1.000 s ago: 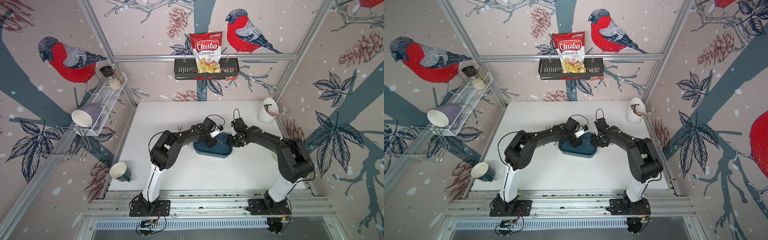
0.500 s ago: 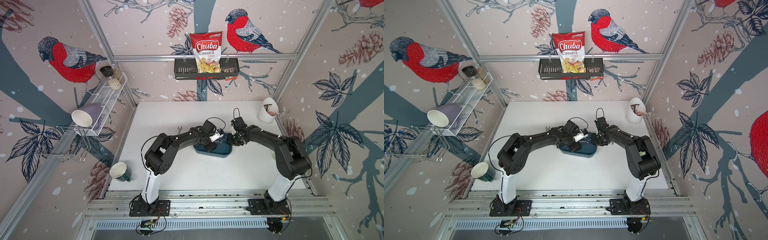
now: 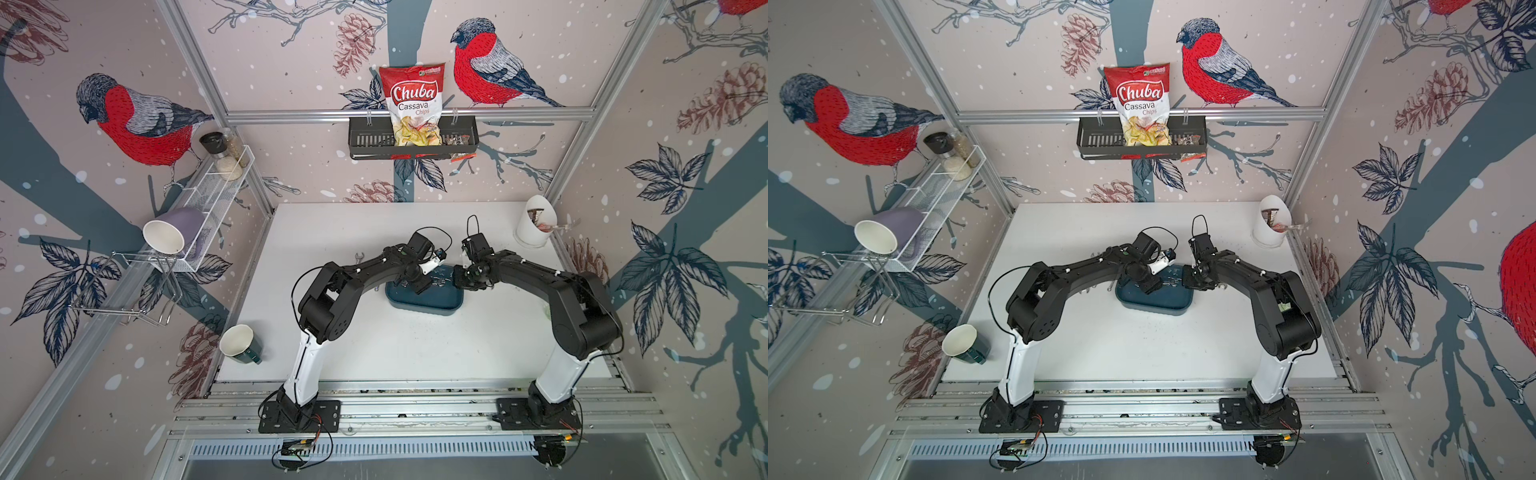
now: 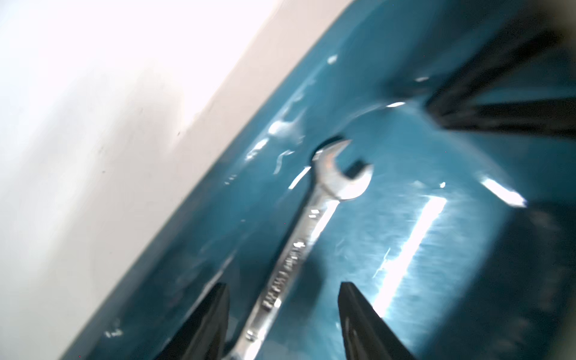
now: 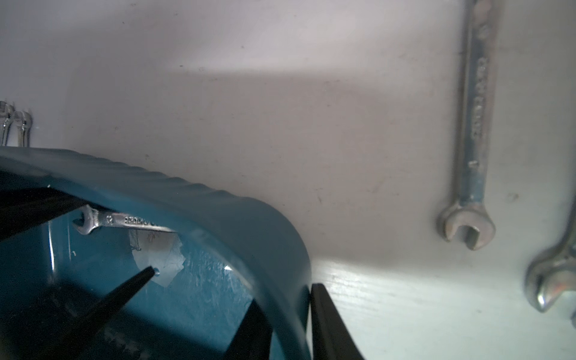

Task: Take out the wrench from the storage box
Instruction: Pick up the wrench from the storage box.

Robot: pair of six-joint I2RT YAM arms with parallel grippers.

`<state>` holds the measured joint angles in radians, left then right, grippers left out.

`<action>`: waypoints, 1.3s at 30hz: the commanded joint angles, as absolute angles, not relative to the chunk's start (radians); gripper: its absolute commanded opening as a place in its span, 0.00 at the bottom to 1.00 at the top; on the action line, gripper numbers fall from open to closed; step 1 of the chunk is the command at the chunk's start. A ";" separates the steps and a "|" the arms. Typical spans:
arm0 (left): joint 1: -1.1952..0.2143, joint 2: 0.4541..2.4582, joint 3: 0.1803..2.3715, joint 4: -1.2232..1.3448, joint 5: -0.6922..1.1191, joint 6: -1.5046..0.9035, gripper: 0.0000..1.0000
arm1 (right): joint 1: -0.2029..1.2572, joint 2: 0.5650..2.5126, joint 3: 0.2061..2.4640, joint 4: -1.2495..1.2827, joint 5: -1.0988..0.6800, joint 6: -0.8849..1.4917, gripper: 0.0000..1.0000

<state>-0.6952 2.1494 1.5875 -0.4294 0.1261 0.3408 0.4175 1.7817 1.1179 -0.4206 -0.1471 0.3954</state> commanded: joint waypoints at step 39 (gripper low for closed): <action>-0.730 2.186 1.559 -0.501 0.098 0.368 0.36 | 0.412 1.779 1.102 -0.401 -0.166 0.385 0.27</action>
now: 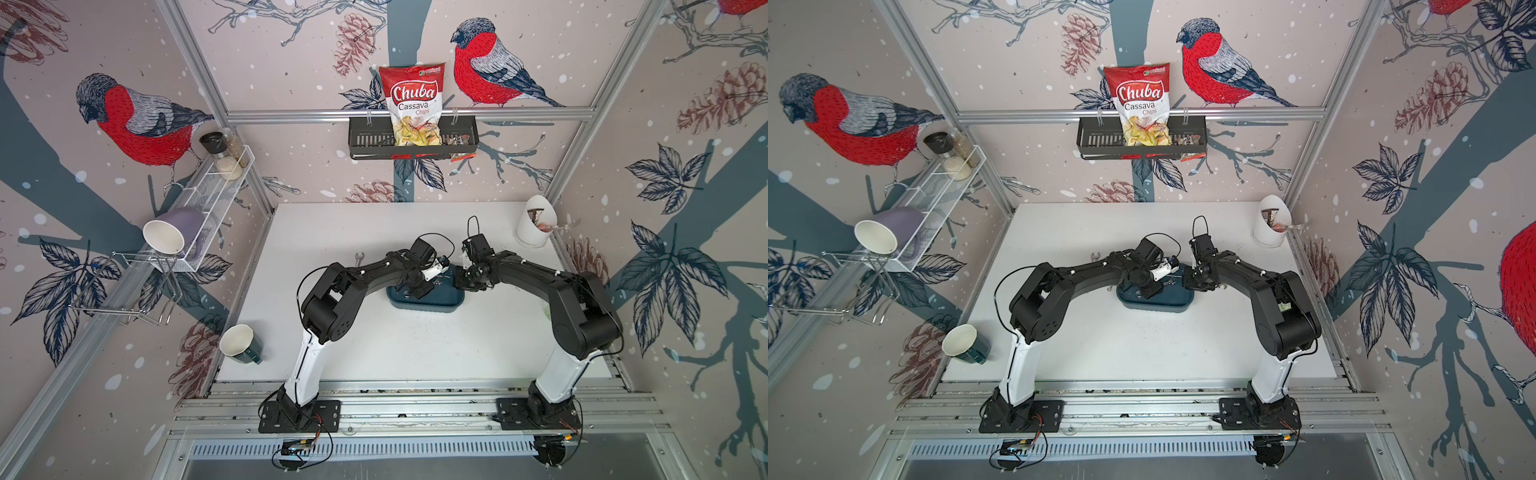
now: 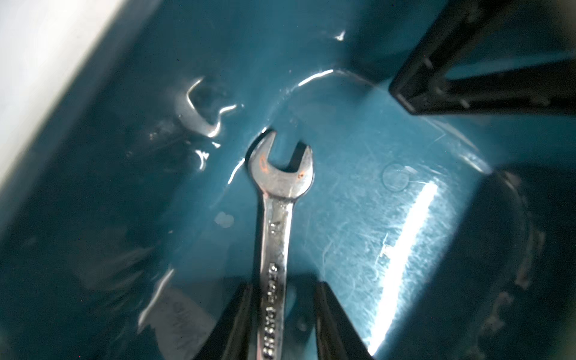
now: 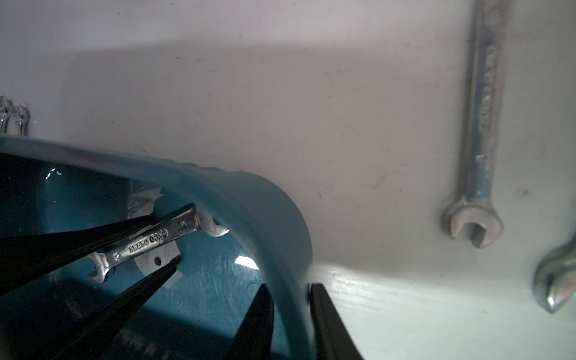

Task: Take out the wrench from the storage box
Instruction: Pick up the wrench from the storage box, then place the wrench at the center of the board.

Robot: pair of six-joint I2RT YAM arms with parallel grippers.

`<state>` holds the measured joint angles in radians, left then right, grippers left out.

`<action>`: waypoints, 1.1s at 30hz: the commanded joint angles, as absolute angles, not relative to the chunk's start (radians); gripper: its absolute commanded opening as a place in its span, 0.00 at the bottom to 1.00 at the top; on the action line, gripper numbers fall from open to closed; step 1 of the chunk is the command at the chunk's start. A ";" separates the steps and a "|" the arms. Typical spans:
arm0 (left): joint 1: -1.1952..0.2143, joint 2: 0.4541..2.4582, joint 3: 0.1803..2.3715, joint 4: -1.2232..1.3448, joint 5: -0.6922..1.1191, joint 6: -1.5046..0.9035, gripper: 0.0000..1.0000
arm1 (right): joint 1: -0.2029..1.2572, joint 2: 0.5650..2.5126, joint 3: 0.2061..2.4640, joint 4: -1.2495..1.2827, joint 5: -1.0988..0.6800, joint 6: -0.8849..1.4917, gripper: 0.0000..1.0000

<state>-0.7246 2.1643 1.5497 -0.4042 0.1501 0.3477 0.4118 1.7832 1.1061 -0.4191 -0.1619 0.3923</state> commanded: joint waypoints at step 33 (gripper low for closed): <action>-0.682 2.039 1.658 -0.533 0.116 0.303 0.18 | 0.393 1.754 1.071 -0.388 -0.172 0.405 0.27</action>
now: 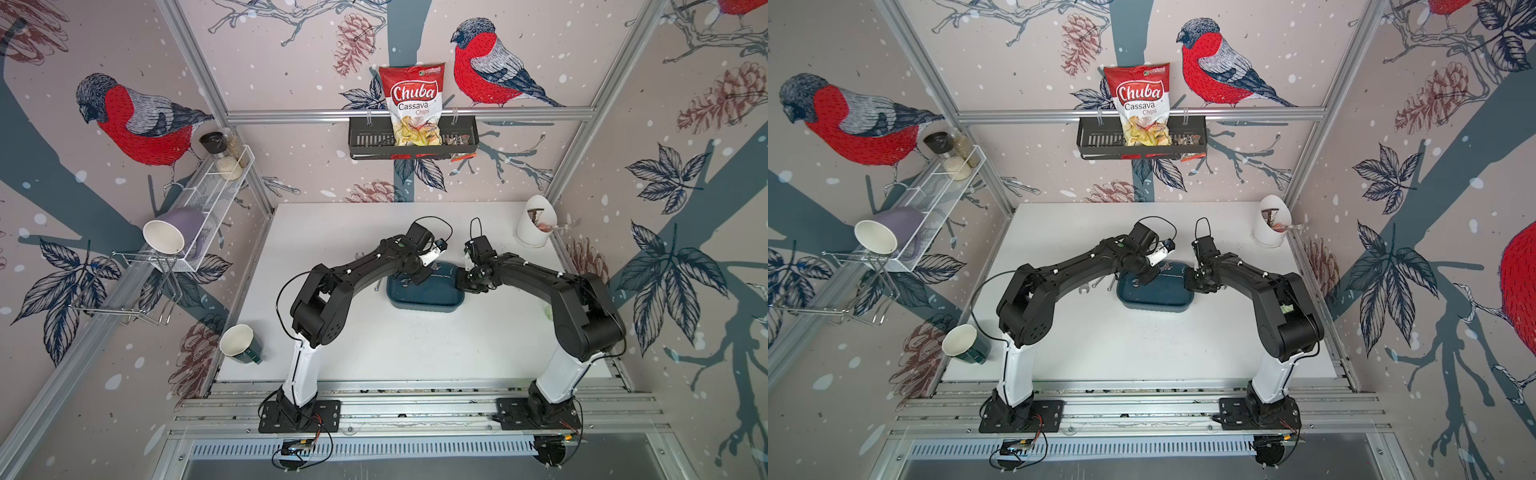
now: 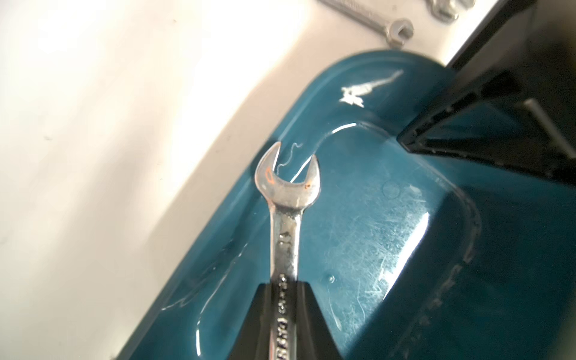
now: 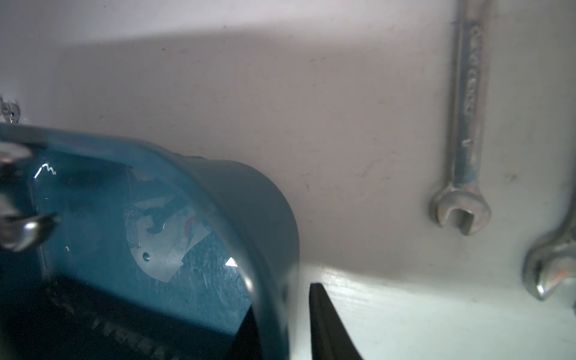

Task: Take out the wrench from the storage box
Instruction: Place the wrench at the center of the board.

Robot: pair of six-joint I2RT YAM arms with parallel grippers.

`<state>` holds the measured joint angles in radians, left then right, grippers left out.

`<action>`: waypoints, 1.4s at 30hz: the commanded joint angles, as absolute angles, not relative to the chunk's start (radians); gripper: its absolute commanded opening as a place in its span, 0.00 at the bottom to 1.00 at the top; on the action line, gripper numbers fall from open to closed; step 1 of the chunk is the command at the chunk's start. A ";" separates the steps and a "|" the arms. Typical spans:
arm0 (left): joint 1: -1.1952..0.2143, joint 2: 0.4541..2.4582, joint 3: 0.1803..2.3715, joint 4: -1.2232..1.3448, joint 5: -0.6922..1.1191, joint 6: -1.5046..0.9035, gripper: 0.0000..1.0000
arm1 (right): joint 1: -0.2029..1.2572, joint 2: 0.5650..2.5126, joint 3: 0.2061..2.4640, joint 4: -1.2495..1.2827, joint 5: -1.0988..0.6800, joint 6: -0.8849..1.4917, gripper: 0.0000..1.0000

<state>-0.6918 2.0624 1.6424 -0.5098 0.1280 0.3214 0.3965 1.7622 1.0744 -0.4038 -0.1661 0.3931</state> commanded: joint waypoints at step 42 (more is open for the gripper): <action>-0.500 1.646 0.916 -0.348 -0.120 -0.310 0.18 | 0.372 1.733 1.023 -0.375 -0.173 0.396 0.27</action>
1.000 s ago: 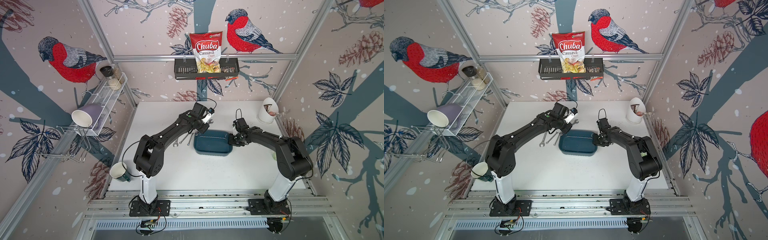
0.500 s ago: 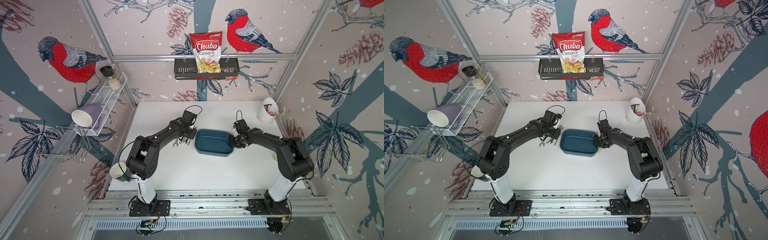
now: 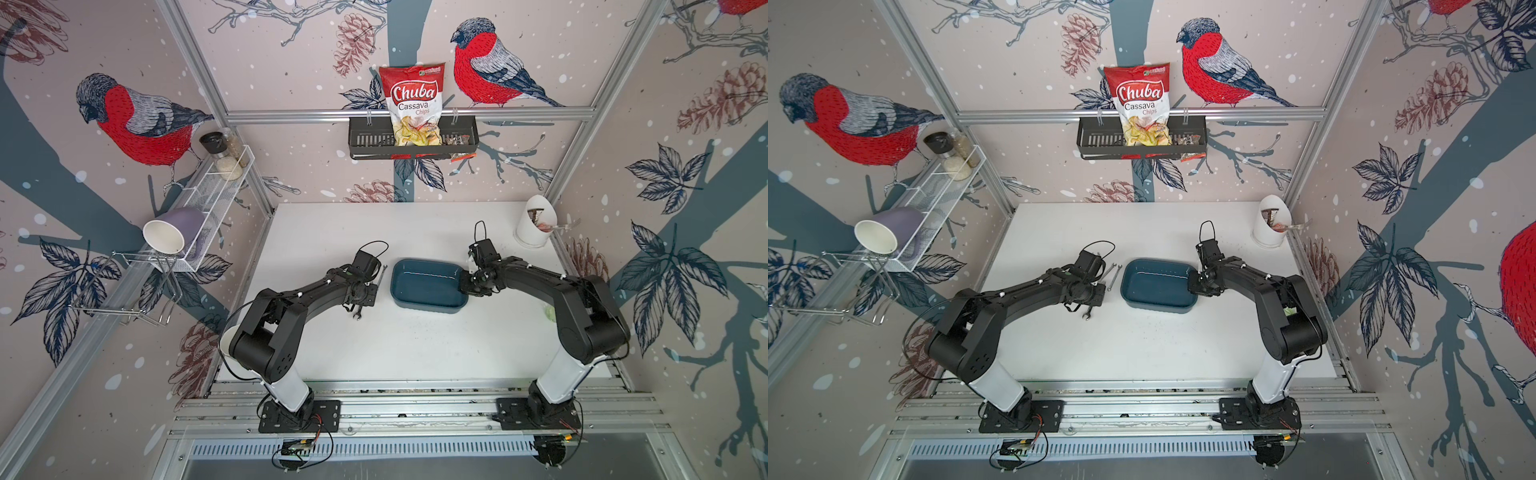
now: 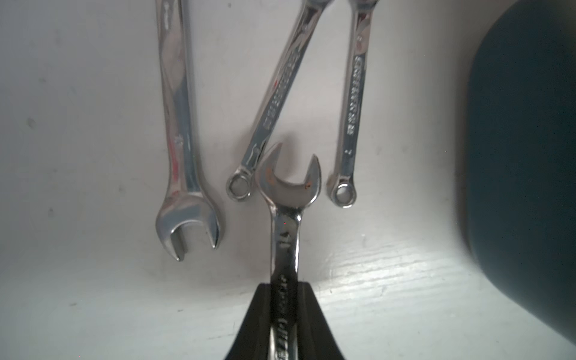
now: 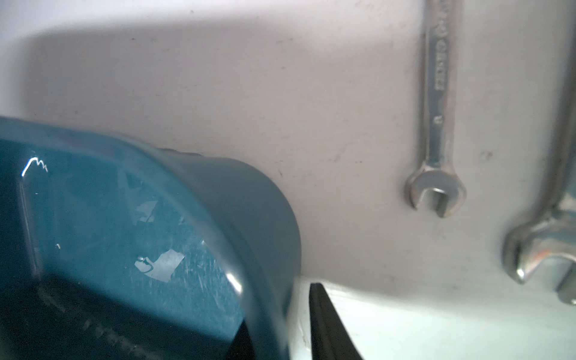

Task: Take out the wrench from the storage box
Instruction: Place the wrench at the center of the board, then reset both arms

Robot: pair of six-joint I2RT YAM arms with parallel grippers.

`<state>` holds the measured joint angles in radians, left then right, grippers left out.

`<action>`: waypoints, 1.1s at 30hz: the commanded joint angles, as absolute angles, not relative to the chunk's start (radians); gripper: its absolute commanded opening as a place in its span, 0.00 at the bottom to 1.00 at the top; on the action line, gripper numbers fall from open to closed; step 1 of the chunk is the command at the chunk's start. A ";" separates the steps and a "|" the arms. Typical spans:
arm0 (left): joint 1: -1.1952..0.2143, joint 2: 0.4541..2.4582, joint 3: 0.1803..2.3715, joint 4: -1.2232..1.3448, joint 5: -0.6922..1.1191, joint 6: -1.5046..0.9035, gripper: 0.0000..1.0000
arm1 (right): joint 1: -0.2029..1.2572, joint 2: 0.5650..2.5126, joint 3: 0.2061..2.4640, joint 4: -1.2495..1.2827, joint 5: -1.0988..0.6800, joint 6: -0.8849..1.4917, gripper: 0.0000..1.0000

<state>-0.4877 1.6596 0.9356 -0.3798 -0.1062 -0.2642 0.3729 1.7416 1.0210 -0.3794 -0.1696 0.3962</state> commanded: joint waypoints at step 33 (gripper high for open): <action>-0.238 1.435 0.794 0.285 -0.726 -0.306 0.95 | 0.239 1.321 0.793 0.165 0.388 0.300 0.83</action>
